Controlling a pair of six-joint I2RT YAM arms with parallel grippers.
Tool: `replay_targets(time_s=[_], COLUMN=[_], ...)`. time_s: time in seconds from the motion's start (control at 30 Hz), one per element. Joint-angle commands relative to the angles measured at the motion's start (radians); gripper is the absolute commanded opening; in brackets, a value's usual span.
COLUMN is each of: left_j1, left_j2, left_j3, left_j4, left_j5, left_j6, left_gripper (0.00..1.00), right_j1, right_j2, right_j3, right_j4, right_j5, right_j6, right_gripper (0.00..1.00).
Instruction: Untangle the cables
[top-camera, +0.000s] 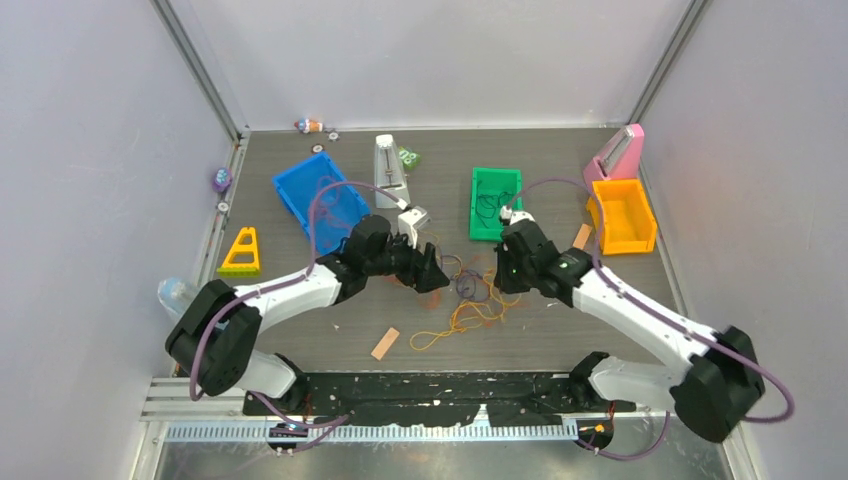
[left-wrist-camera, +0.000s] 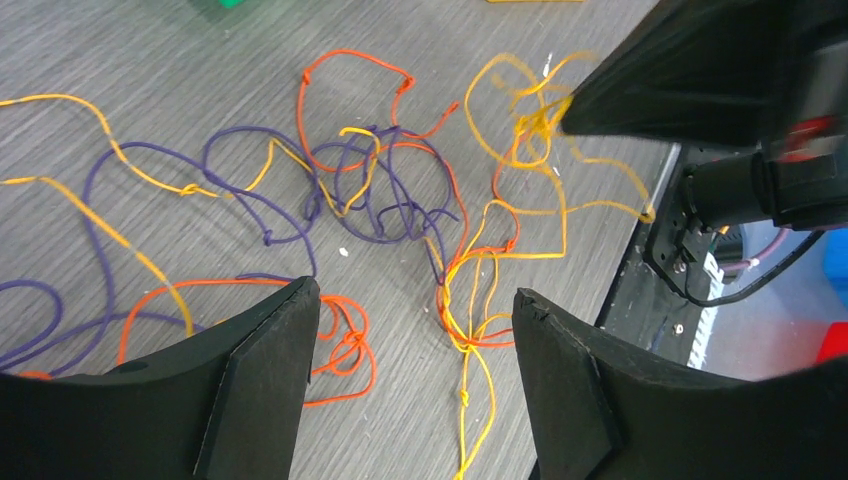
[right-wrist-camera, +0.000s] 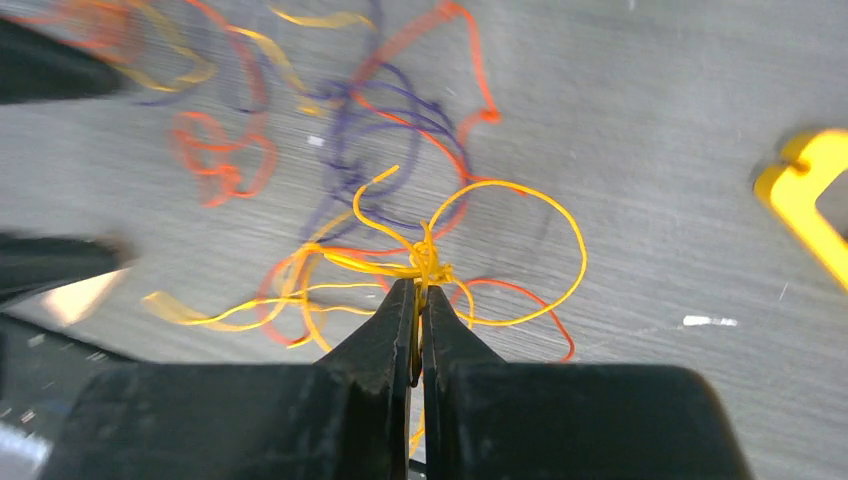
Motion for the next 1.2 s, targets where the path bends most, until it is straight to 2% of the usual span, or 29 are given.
replay_targets(time_s=[0.0, 0.27, 0.57, 0.67, 0.8, 0.87, 1.17], left_j1=[-0.015, -0.035, -0.080, -0.093, -0.105, -0.110, -0.153], left_j2=[0.018, 0.051, 0.102, 0.095, 0.067, 0.078, 0.238], left_j3=[0.043, 0.060, 0.108, 0.090, -0.016, -0.041, 0.085], left_j4=[0.015, 0.030, -0.003, 0.076, 0.373, 0.471, 0.483], left_j5=[0.065, 0.095, 0.111, 0.152, 0.207, 0.216, 0.210], left_j6=[0.022, 0.027, 0.046, 0.028, -0.081, -0.104, -0.133], left_gripper=[0.72, 0.72, 0.72, 0.73, 0.75, 0.76, 0.72], right_j1=[0.004, 0.004, 0.004, 0.004, 0.004, 0.004, 0.004], right_j2=[-0.152, -0.234, -0.256, -0.247, -0.237, -0.234, -0.226], right_j3=[0.136, 0.302, 0.485, 0.535, 0.580, 0.586, 0.630], right_j4=[-0.033, -0.075, -0.067, -0.065, -0.052, -0.038, 0.033], right_j5=[-0.105, -0.230, -0.208, -0.222, -0.225, -0.231, -0.254], right_j6=[-0.131, -0.158, -0.119, -0.107, -0.088, -0.078, -0.038], right_gripper=[0.05, 0.05, 0.05, 0.05, 0.05, 0.05, 0.05])
